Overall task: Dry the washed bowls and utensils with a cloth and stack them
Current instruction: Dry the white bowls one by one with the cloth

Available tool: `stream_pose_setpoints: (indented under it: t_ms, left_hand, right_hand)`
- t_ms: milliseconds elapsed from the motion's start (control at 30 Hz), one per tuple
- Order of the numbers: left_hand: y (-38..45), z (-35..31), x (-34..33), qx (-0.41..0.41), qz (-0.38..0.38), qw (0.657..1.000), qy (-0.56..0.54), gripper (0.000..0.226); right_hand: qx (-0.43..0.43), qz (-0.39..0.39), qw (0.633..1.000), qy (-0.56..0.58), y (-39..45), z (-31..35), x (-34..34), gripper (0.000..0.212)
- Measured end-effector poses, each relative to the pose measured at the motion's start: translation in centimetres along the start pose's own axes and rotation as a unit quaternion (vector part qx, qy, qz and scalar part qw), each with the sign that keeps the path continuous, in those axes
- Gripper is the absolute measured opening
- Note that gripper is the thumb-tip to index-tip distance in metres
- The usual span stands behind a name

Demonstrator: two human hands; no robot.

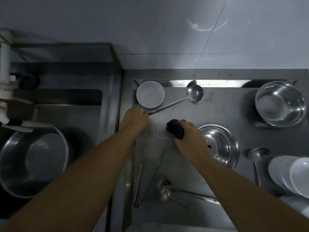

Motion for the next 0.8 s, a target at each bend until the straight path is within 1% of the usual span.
stream_pose_setpoints:
  t_ms: [133,233,367,433,533,700,733,800]
  left_hand:
    - [4.1,-0.1,0.0,0.086,-0.062,0.988,-0.109,0.045]
    - [5.7,-0.2,-0.2,0.124,-0.071,0.98,-0.141,0.049]
    - [6.2,-0.2,-0.6,0.164,-0.076,0.97,-0.161,0.042]
    - [5.8,-0.1,-0.5,0.173,-0.08,0.964,-0.186,0.04]
    - [4.9,0.6,-0.3,0.185,-0.093,0.942,-0.264,0.043]
    - [1.9,1.2,0.4,0.204,-0.063,0.899,-0.383,0.048]
    - [1.1,1.4,0.6,0.199,-0.057,0.895,-0.395,0.048]
    - [-1.1,1.6,1.2,0.185,-0.033,0.903,-0.386,0.046]
  right_hand:
    - [-0.004,-0.001,1.0,0.008,0.9,-1.2,-0.7,0.03]
    - [-0.021,0.0,0.999,0.033,0.8,-2.1,-0.9,0.036]
    - [-0.05,0.003,0.997,0.054,0.2,-3.2,-0.9,0.038]
    - [-0.052,-0.002,0.997,0.065,-0.1,-3.5,-0.6,0.035]
    - [-0.061,-0.002,0.995,0.074,-1.0,-3.6,-0.2,0.034]
    - [-0.064,-0.02,0.992,0.103,-2.9,-2.8,0.9,0.034]
    - [-0.062,-0.025,0.992,0.11,-3.4,-2.4,1.2,0.033]
    - [-0.06,-0.032,0.989,0.133,-4.6,-1.6,1.9,0.033]
Point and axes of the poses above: each hand's wrist, its own y-axis towards the middle knuckle, its own x-axis out of the back of the hand, z = x × y, the point moved 4 cm from there along y, towards the middle knuckle, and after that the axes turned 9 degrees about -x, right-handed, at the moved point
